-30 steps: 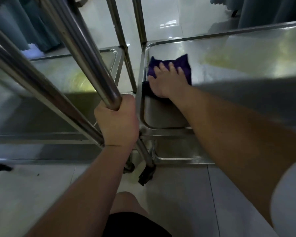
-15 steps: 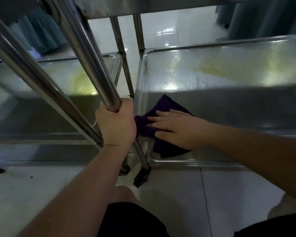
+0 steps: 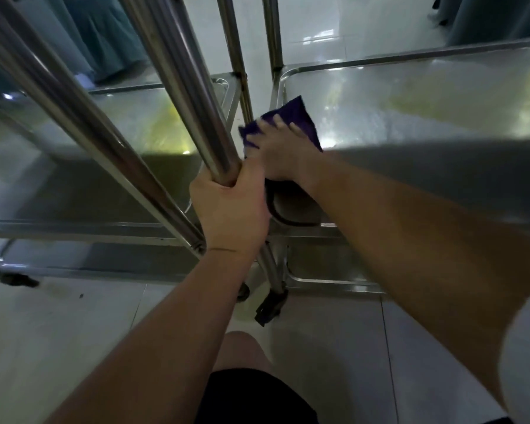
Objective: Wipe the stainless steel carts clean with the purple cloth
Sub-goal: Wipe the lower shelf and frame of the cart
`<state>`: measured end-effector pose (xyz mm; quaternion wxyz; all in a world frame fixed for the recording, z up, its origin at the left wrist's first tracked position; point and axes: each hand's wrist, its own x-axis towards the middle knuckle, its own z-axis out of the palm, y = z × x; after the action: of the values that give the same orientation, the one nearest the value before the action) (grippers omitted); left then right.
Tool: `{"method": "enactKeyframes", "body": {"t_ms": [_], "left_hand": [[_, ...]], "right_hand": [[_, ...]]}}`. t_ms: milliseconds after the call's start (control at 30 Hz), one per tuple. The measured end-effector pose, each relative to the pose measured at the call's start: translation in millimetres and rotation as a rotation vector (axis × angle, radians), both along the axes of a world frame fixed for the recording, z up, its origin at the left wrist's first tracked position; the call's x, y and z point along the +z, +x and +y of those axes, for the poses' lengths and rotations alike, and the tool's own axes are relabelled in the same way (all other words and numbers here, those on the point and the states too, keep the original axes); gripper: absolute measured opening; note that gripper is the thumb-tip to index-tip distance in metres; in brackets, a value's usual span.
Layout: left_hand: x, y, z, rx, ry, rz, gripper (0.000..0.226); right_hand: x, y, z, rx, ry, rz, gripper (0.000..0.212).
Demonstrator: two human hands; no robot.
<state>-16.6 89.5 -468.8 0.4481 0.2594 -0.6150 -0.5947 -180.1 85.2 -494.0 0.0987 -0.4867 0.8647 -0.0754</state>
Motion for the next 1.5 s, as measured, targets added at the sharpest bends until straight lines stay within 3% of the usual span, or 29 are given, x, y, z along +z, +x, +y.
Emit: {"method": "enactKeyframes", "body": {"t_ms": [167,333,600,933,1000,1100,1200,1333,1433,1500], "left_hand": [[-4.5,0.2,-4.5,0.059,-0.047,-0.054,0.029],[-9.0,-2.1,-6.8,0.071,-0.036,-0.057,0.026],[-1.3,0.4,2.0,0.02,0.011,-0.072,0.032],[2.1,0.4,0.8,0.117,0.04,-0.167,0.025],[5.6,2.5,4.2,0.105,0.03,-0.175,0.023],[12.0,7.6,9.6,0.103,0.0,-0.217,0.045],[18.2,12.3,16.0,0.128,-0.028,-0.299,0.047],[17.4,23.5,20.3,0.21,-0.139,-0.485,0.022],[0.3,42.5,39.8,0.356,-0.374,-0.427,0.034],[-19.2,53.0,66.7,0.343,-0.528,-0.38,0.041]], "right_hand": [[-4.7,55.7,52.0,0.191,-0.013,-0.094,0.058],[-9.8,66.2,88.4,0.106,-0.053,-0.176,0.06],[-20.3,74.0,171.0,0.198,-0.025,-0.012,0.075],[-17.2,85.4,138.7,0.205,-0.058,0.072,0.074],[-19.2,80.8,158.2,0.183,-0.065,0.099,0.073],[-19.4,61.5,204.3,0.126,-0.039,0.128,0.077],[-17.7,38.3,262.0,0.046,-0.005,0.13,0.077],[-15.6,32.0,288.9,-0.013,-0.002,0.089,0.076],[-15.6,33.4,286.9,-0.015,-0.028,0.078,0.074],[-17.0,32.1,288.2,-0.009,-0.033,0.076,0.073]]}}
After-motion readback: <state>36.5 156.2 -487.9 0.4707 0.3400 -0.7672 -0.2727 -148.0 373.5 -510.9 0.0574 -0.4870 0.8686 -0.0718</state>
